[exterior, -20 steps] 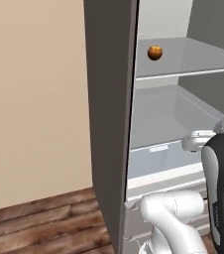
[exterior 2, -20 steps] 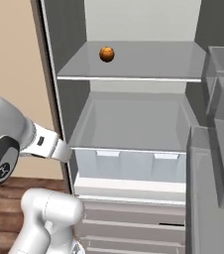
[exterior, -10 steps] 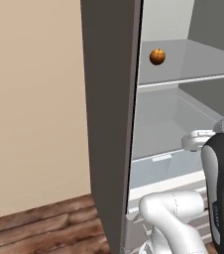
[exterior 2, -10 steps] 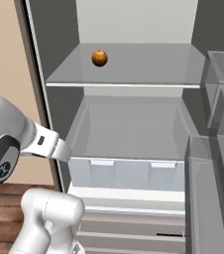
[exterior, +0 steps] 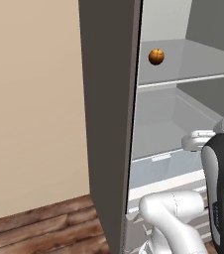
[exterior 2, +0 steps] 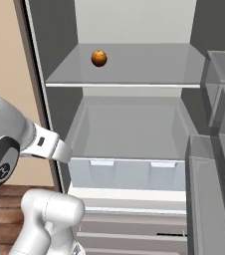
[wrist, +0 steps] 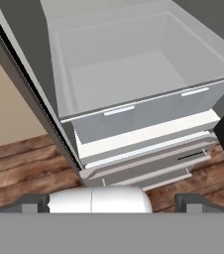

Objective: Open the fridge, remove the orange, lemon, and steak, and place them on any counter.

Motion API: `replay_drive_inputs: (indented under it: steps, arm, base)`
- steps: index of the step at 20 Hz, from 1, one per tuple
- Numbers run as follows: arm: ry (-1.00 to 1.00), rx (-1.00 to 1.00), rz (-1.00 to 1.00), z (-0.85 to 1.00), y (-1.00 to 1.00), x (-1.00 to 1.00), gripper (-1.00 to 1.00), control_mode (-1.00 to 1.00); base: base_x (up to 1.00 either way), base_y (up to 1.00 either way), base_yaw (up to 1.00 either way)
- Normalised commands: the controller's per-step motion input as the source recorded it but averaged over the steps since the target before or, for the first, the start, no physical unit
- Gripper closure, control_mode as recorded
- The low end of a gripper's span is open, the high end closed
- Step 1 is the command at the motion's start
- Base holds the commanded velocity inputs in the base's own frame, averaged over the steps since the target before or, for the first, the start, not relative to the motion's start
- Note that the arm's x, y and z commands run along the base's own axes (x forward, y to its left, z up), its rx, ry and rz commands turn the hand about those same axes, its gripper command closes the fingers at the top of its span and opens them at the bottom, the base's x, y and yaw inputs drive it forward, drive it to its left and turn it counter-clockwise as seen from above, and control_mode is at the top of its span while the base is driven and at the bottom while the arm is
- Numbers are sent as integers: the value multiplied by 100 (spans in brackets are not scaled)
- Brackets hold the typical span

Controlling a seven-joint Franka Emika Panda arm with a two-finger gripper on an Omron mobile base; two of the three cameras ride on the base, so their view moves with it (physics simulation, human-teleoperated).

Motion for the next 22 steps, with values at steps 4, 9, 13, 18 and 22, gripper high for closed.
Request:
replay_drive_inputs:
  steps: [4,9,13,18,22]
  arm:
    - [0,0,0,0,0,0,-100,100]
    - [-5,0,0,36,-1,-2,-100,-100]
    - [-9,0,-1,72,-4,0,-100,-100]
    - [-7,0,-4,58,-22,0,-100,-100]
    - [-6,0,2,12,-29,2,-100,-100]
  base:
    - [0,-1,0]
    - [0,0,0]
    - [0,0,0]
    - [0,0,0]
    - [0,0,0]
